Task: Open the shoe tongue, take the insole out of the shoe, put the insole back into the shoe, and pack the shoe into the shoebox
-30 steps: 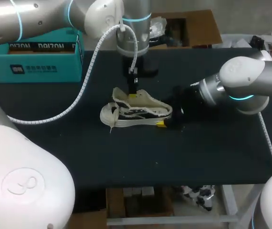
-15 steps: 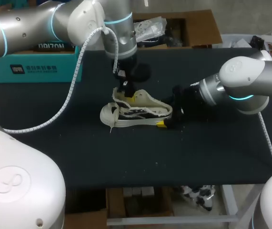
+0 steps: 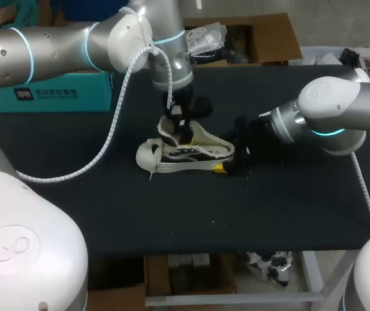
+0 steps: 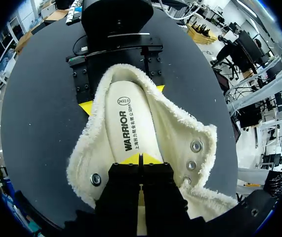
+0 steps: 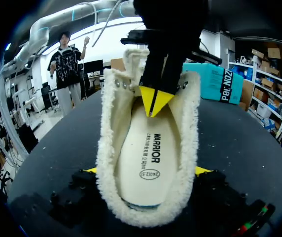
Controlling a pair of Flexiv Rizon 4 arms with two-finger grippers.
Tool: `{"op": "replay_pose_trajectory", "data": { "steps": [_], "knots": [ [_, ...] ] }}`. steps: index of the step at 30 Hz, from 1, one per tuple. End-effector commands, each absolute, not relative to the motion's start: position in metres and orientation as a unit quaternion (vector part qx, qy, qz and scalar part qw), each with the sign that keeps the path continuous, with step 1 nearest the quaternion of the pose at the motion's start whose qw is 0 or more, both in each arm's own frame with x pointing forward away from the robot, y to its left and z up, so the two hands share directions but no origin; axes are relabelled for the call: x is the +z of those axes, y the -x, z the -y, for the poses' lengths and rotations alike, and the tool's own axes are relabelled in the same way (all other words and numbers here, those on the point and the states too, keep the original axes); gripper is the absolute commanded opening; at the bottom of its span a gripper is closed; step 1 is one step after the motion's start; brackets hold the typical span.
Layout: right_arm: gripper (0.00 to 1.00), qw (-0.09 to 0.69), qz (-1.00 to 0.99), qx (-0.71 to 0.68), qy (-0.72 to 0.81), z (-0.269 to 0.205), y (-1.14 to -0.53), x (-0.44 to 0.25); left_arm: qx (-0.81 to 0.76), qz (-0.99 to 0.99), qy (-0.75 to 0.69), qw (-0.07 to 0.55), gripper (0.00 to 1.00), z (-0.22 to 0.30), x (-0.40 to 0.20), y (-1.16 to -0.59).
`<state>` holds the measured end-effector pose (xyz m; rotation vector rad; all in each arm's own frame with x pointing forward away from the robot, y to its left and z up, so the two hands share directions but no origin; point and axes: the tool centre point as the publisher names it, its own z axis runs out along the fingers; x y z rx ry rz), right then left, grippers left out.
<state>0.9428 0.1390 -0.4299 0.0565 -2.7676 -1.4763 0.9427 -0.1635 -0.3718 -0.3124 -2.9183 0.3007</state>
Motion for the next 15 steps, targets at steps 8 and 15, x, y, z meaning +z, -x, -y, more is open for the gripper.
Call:
{"op": "replay_pose_trajectory", "data": {
  "steps": [8,15],
  "knots": [
    [0.0,0.002,0.881,-0.473,-0.02,-0.139,-0.942,-0.434,0.063,0.984,0.115,0.119,0.0,0.167,-0.382,-0.919],
    [0.0,0.002,0.881,-0.473,-0.02,-0.139,-0.942,-0.434,0.043,0.987,0.107,0.114,0.0,0.169,-0.39,-0.908]
  ]
}}
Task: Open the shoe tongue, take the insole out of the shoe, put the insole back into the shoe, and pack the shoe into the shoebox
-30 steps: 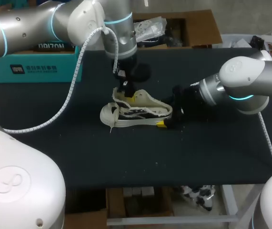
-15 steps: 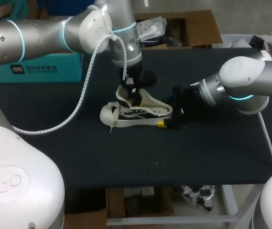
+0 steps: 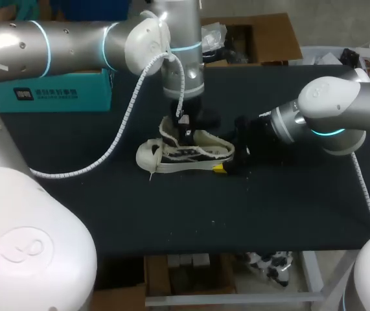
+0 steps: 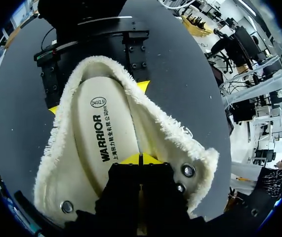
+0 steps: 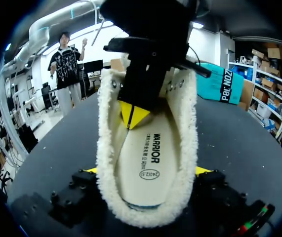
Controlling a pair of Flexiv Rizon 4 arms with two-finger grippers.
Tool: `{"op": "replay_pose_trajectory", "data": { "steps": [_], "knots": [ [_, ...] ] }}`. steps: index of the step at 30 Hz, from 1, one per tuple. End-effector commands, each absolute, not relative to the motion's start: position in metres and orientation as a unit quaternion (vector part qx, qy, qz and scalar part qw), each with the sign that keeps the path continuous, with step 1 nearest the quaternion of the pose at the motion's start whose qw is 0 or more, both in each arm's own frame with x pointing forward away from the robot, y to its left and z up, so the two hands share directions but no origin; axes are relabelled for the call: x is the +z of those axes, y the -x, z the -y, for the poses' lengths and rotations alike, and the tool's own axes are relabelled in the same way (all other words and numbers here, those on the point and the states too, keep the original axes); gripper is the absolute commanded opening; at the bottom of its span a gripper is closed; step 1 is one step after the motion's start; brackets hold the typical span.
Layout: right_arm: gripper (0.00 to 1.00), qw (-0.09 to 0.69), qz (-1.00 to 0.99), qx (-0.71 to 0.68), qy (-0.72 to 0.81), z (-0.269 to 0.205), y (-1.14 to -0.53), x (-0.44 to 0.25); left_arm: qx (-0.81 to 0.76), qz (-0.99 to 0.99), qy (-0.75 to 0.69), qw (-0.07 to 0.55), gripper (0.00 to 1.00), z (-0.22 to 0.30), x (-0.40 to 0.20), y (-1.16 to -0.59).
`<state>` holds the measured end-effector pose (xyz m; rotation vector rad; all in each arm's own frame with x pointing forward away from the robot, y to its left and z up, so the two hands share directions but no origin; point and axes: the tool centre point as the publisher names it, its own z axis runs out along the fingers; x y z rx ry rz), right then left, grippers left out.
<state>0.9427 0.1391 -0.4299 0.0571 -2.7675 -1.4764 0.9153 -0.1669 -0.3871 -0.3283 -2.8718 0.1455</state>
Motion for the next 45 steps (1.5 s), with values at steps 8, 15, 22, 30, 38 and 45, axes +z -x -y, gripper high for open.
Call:
{"op": "replay_pose_trajectory", "data": {
  "steps": [8,15,22,30,38,45],
  "knots": [
    [0.0,0.002,0.881,-0.473,-0.02,-0.139,-0.942,-0.434,0.017,0.995,0.058,0.084,0.0,0.163,-0.398,-0.901],
    [0.0,0.002,0.881,-0.473,-0.02,-0.139,-0.942,-0.434,0.009,0.996,0.045,0.073,0.22,0.161,-0.408,-0.905],
    [0.0,0.002,0.881,-0.473,-0.02,-0.139,-0.942,-0.434,-0.004,0.999,0.03,0.038,0.36,0.163,-0.421,-0.908],
    [0.0,0.002,0.881,-0.473,-0.02,-0.139,-0.942,-0.434,-0.009,1.0,0.022,0.02,0.39,0.163,-0.448,-0.924],
    [0.0,0.002,0.881,-0.473,-0.02,-0.139,-0.942,-0.434,-0.021,0.999,0.024,0.006,0.39,0.163,-0.477,-0.936],
    [0.0,0.002,0.881,-0.473,-0.02,-0.139,-0.942,-0.434,-0.031,0.998,0.022,-0.057,0.36,0.167,-0.504,-0.938]
  ]
}}
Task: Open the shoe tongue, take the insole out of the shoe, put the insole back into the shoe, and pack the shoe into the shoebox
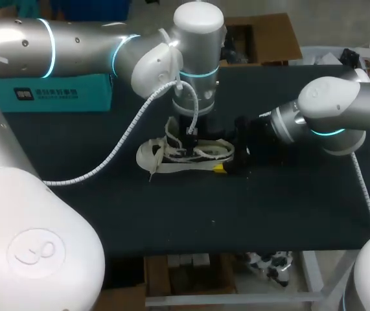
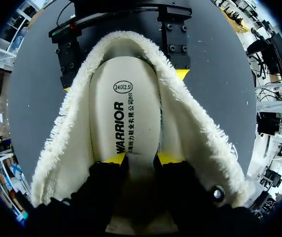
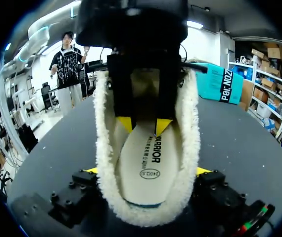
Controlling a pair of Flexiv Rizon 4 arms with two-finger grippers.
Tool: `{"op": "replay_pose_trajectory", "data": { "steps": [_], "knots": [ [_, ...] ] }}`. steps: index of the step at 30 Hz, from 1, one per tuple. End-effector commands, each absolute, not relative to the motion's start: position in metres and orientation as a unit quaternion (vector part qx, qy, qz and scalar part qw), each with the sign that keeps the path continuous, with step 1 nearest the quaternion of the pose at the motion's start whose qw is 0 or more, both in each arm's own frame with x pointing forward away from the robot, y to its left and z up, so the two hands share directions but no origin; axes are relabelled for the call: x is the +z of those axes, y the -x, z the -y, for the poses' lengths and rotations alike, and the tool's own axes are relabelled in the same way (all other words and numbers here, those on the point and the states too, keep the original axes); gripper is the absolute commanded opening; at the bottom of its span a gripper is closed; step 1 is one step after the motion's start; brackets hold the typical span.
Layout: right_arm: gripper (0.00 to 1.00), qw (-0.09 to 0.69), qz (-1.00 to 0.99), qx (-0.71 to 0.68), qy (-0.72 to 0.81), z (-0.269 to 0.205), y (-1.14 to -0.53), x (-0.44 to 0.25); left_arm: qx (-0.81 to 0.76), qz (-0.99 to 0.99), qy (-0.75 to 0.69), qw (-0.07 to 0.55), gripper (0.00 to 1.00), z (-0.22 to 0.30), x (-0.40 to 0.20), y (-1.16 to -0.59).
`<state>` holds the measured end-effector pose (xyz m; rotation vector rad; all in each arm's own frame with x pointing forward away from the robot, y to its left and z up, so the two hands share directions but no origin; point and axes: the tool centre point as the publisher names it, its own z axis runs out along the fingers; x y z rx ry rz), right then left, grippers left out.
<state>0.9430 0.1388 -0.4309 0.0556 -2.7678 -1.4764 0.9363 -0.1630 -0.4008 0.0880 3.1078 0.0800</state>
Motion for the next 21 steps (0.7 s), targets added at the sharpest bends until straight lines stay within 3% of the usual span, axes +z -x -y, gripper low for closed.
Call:
{"op": "replay_pose_trajectory", "data": {
  "steps": [1,7,11,14,21],
  "knots": [
    [0.0,0.002,0.881,-0.473,-0.02,-0.139,-0.942,-0.434,0.036,-0.997,-0.013,0.073,0.34,0.167,-0.507,-0.939],
    [0.0,0.002,0.881,-0.473,-0.02,-0.139,-0.942,-0.434,0.038,-0.991,0.017,0.126,0.29,0.164,-0.525,-0.952],
    [0.0,0.002,0.881,-0.473,-0.02,-0.139,-0.942,-0.434,0.037,-0.988,0.035,0.143,0.08,0.158,-0.532,-0.967],
    [0.0,0.002,0.881,-0.473,-0.02,-0.139,-0.942,-0.434,0.038,-0.987,0.046,0.151,0.0,0.152,-0.536,-0.978],
    [0.0,0.002,0.881,-0.473,-0.02,-0.139,-0.942,-0.434,0.021,-0.989,0.05,0.141,0.0,0.135,-0.528,-0.997]
  ]
}}
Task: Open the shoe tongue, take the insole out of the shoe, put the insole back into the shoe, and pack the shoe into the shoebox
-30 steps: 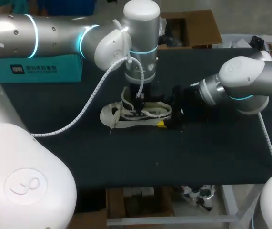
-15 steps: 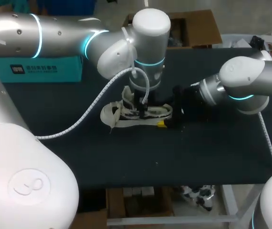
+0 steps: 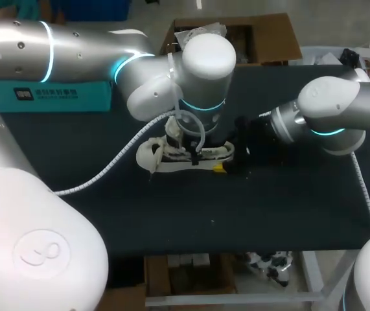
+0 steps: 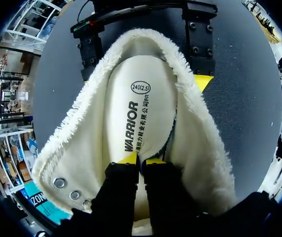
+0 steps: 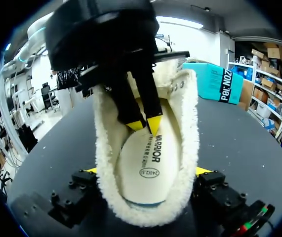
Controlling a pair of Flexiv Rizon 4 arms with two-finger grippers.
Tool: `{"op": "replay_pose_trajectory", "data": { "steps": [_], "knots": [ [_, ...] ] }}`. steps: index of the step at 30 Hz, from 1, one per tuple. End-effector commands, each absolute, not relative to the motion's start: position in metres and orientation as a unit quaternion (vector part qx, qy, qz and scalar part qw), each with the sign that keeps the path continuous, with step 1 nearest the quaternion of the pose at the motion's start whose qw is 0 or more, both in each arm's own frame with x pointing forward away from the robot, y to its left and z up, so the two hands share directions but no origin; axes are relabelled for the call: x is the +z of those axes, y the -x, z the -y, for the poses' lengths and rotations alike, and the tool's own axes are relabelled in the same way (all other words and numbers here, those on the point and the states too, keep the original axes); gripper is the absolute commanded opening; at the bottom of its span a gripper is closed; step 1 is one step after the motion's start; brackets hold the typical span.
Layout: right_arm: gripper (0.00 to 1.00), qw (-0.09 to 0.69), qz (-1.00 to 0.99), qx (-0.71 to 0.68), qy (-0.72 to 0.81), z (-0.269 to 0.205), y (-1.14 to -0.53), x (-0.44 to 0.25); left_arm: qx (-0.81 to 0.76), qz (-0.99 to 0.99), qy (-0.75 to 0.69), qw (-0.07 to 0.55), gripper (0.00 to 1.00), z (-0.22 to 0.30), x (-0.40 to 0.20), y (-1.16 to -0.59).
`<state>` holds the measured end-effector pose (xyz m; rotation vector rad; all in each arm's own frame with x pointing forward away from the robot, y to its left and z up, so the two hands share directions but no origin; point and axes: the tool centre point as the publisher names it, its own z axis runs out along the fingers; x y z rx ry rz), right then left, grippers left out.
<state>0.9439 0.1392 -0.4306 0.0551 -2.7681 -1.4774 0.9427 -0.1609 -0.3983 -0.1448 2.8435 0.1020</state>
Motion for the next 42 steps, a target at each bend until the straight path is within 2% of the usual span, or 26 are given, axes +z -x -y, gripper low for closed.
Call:
{"op": "replay_pose_trajectory", "data": {
  "steps": [1,12,27,42],
  "knots": [
    [0.0,0.002,0.881,-0.473,-0.02,-0.139,-0.942,-0.434,0.015,-0.989,0.047,0.14,0.0,0.134,-0.522,-0.997],
    [0.0,0.002,0.881,-0.473,-0.02,-0.139,-0.942,-0.434,-0.028,-0.982,0.028,0.186,0.0,0.147,-0.426,-0.985],
    [0.0,0.002,0.881,-0.473,-0.02,-0.139,-0.942,-0.434,-0.131,-0.985,-0.056,0.101,0.0,0.173,-0.368,-0.978],
    [0.0,0.002,0.881,-0.473,-0.02,-0.139,-0.942,-0.434,-0.205,-0.968,-0.131,0.055,0.0,0.177,-0.338,-0.96]
  ]
}}
